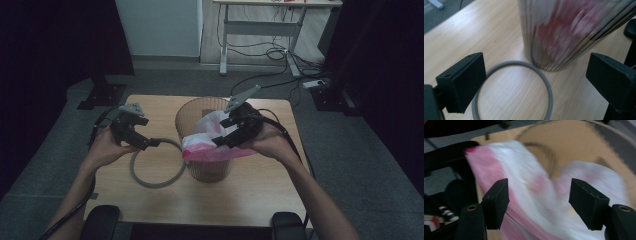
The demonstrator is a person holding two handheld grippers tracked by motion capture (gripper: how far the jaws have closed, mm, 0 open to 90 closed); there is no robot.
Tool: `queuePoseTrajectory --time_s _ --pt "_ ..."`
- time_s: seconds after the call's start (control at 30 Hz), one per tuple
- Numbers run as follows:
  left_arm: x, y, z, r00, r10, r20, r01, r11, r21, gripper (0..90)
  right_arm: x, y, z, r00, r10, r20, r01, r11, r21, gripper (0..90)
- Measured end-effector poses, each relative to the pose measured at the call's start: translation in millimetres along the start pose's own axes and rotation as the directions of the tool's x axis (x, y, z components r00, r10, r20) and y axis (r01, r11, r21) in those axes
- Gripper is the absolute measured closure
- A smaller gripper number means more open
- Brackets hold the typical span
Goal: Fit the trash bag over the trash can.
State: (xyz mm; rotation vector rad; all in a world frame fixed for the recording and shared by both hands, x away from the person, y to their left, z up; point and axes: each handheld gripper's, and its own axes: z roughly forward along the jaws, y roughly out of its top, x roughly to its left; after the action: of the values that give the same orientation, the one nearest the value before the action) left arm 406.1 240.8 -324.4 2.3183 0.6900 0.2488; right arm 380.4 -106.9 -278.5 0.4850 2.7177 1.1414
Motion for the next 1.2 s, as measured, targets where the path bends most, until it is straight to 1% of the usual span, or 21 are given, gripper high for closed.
queuePoseTrajectory --time_s 0.07,0.1,0.13,0.23,0.3,0.4,0.47,0.5,0.57,0.6,0.67,0.73,0.8,0.87,0.9,0.93,0.97,1.03,1.07,1.1,1.2 --pt "-3.5 10.2 -4.2 0.9999 0.016 0.005 -0.016 0.9998 -0.011 2.5 6.0 3.7 9.5 0.9993 -0.013 -0.035 0.013 1.000 0.007 33.2" --pt "-3.5 10.2 -4.2 0.9999 0.016 0.005 -0.016 0.9998 -0.011 2.5 6.0 3.7 9.5 0.9993 -0.013 -0.035 0.013 1.000 0.007 33.2" --pt "-7.2 20.3 -7.9 0.9994 0.031 0.016 -0.031 0.9991 -0.028 2.5 10.2 7.5 20.2 0.9971 -0.023 -0.073 0.025 0.999 0.029 43.0" --pt "-15.2 35.9 -11.1 0.9970 0.069 0.034 -0.067 0.9962 -0.056 2.7 11.5 12.0 30.6 0.9945 -0.024 -0.102 0.028 0.999 0.042 58.8" --pt "-21.9 46.1 -11.2 0.9938 0.097 0.054 -0.094 0.9935 -0.065 3.4 11.9 16.2 35.0 0.9917 -0.017 -0.127 0.022 0.999 0.040 65.9" --pt "-32.1 59.5 -8.1 0.9875 0.133 0.084 -0.127 0.9892 -0.073 4.1 15.3 23.9 37.4 0.9916 -0.036 -0.125 0.039 0.999 0.024 75.7" --pt "-37.5 66.0 -4.9 0.9819 0.162 0.098 -0.155 0.9855 -0.069 4.4 15.4 27.8 37.4 0.9935 -0.043 -0.106 0.045 0.999 0.020 79.9" --pt "-37.5 66.0 -4.9 0.9819 0.162 0.098 -0.155 0.9855 -0.069 4.6 15.4 27.8 37.4 0.9935 -0.043 -0.106 0.045 0.999 0.020 79.9" --pt "-42.0 70.6 -0.2 0.9775 0.177 0.114 -0.170 0.9830 -0.068 5.4 11.6 29.2 38.5 0.9958 -0.032 -0.086 0.034 0.999 0.023 82.0" --pt "-44.5 71.8 4.6 0.9738 0.186 0.130 -0.178 0.9814 -0.072 6.7 6.6 28.7 39.8 0.9982 -0.018 -0.058 0.020 0.999 0.028 82.2" --pt "-46.9 71.4 10.0 0.9696 0.198 0.145 -0.190 0.9796 -0.067 8.7 2.1 27.5 40.4 0.9987 -0.007 -0.050 0.008 1.000 0.027 80.3" --pt "-49.2 69.3 14.8 0.9672 0.208 0.146 -0.202 0.9779 -0.054 10.1 -0.3 26.4 39.5 0.9990 0.002 -0.046 -0.001 1.000 0.021 73.3" --pt "-50.0 66.8 17.4 0.9657 0.216 0.144 -0.212 0.9763 -0.042 12.6 0.7 25.8 36.6 0.9983 0.010 -0.057 -0.009 1.000 0.014 64.2" --pt "-50.1 65.1 18.6 0.9688 0.216 0.122 -0.213 0.9763 -0.038 13.8 4.2 26.0 32.2 0.9975 0.009 -0.071 -0.009 1.000 0.001 53.5" --pt "-50.1 65.1 18.6 0.9688 0.216 0.122 -0.213 0.9763 -0.038 14.3 6.3 26.0 30.2 0.9961 0.003 -0.088 -0.003 1.000 -0.005 49.6" --pt "-49.3 64.9 19.4 0.9719 0.213 0.100 -0.210 0.9770 -0.036 14.6 8.9 25.9 29.1 0.9942 -0.003 -0.107 0.002 1.000 -0.009 47.4" --pt "-48.7 65.2 19.9 0.9722 0.211 0.102 -0.208 0.9774 -0.038 14.6 11.7 25.7 28.5 0.9932 -0.011 -0.116 0.009 1.000 -0.011 45.9" --pt "-48.3 65.5 20.6 0.9727 0.208 0.103 -0.205 0.9780 -0.039 14.7 14.1 25.6 29.0 0.9923 -0.021 -0.122 0.020 1.000 -0.007 45.5" --pt "-47.8 66.7 22.0 0.9731 0.206 0.103 -0.204 0.9785 -0.033 14.7 18.7 25.1 33.0 0.9886 -0.041 -0.145 0.043 0.999 0.012 45.9" --pt "-47.7 66.9 22.4 0.9727 0.205 0.109 -0.203 0.9786 -0.035 14.5 19.7 24.9 34.4 0.9876 -0.047 -0.150 0.050 0.999 0.017 48.0" --pt "-47.0 66.7 22.9 0.9729 0.201 0.115 -0.198 0.9795 -0.037 14.6 20.0 25.2 36.7 0.9888 -0.055 -0.139 0.060 0.998 0.027 68.7"
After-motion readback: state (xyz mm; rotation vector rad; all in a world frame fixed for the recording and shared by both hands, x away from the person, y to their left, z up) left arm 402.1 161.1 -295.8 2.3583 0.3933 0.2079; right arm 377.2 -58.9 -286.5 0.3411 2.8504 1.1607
